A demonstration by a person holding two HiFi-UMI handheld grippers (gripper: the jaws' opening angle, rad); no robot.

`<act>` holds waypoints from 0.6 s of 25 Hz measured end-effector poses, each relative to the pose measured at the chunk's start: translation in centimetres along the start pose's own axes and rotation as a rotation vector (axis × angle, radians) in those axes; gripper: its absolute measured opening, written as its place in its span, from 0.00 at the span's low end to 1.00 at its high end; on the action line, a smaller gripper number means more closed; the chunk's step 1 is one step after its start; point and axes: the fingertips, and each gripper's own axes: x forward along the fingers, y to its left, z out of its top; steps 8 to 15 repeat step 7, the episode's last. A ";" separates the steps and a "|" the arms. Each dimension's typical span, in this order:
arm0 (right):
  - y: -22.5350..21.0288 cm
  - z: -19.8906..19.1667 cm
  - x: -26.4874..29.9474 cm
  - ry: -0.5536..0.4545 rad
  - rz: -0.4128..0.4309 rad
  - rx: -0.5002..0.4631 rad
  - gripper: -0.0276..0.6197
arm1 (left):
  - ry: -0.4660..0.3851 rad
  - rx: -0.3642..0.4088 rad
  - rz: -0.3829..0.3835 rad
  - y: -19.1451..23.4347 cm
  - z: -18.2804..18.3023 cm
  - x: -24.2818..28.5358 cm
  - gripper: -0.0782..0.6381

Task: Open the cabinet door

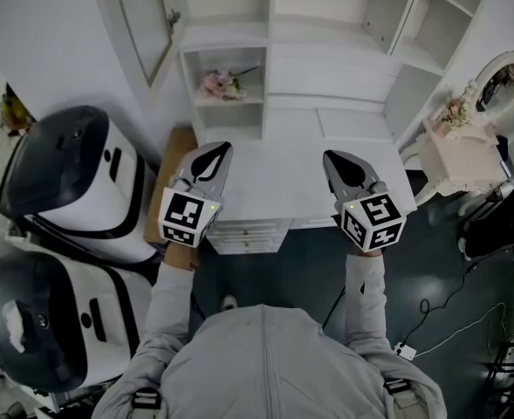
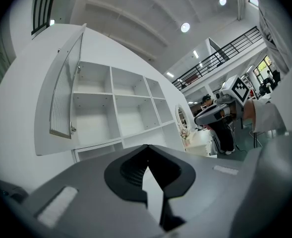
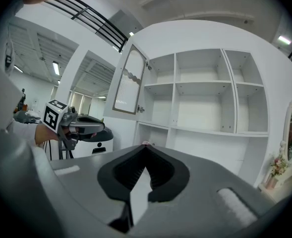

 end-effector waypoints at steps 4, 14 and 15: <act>0.2 0.0 0.5 -0.001 0.005 0.004 0.04 | 0.005 -0.004 -0.013 0.0 -0.3 0.2 0.13; 0.3 0.1 0.9 -0.002 0.007 0.006 0.04 | 0.003 -0.003 -0.017 0.3 -0.3 0.4 0.13; 0.3 0.1 0.9 -0.002 0.007 0.006 0.04 | 0.003 -0.003 -0.017 0.3 -0.3 0.4 0.13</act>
